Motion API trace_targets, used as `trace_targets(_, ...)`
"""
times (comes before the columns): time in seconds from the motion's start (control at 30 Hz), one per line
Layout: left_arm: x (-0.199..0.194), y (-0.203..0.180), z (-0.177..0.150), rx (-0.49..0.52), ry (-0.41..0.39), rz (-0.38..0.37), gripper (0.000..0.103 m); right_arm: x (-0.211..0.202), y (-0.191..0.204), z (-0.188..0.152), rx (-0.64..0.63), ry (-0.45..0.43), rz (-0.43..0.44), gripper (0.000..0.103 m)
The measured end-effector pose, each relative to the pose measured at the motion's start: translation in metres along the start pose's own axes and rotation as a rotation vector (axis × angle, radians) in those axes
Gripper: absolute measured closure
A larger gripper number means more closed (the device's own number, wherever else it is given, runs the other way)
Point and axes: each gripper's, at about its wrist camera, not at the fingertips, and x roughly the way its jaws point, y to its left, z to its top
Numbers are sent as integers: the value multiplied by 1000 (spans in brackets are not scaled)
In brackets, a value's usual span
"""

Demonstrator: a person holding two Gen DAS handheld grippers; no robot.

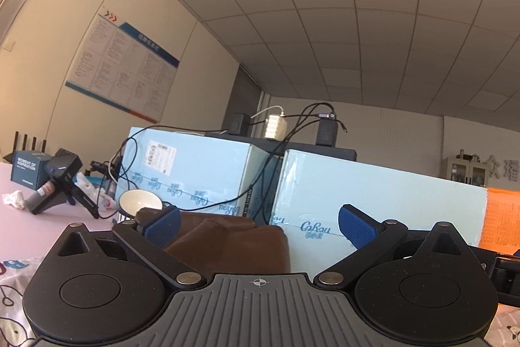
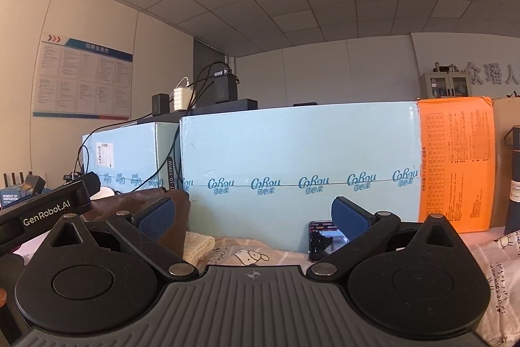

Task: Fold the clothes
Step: 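Swing both tools toward the pink sweater on the cloth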

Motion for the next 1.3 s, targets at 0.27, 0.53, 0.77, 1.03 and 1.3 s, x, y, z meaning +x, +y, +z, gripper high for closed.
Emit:
trace_targets(0.27,-6,-31,3,35,5,-69,0,-16,-22,4,-3,0,-64,0)
trace_targets(0.53,-11,-63,6,45,46,-248,0,-24,-52,10,-12,67,-207,0)
trace_targets(0.77,-19,-103,-2,74,13,-324,0,-42,-90,11,3,94,-311,0)
trace_targets(1.03,0,-156,-24,58,232,-580,0,-68,-145,3,36,121,-431,0)
trace_targets(1.3,28,-222,-59,-44,527,-866,0,-98,-232,-15,42,151,-669,0)
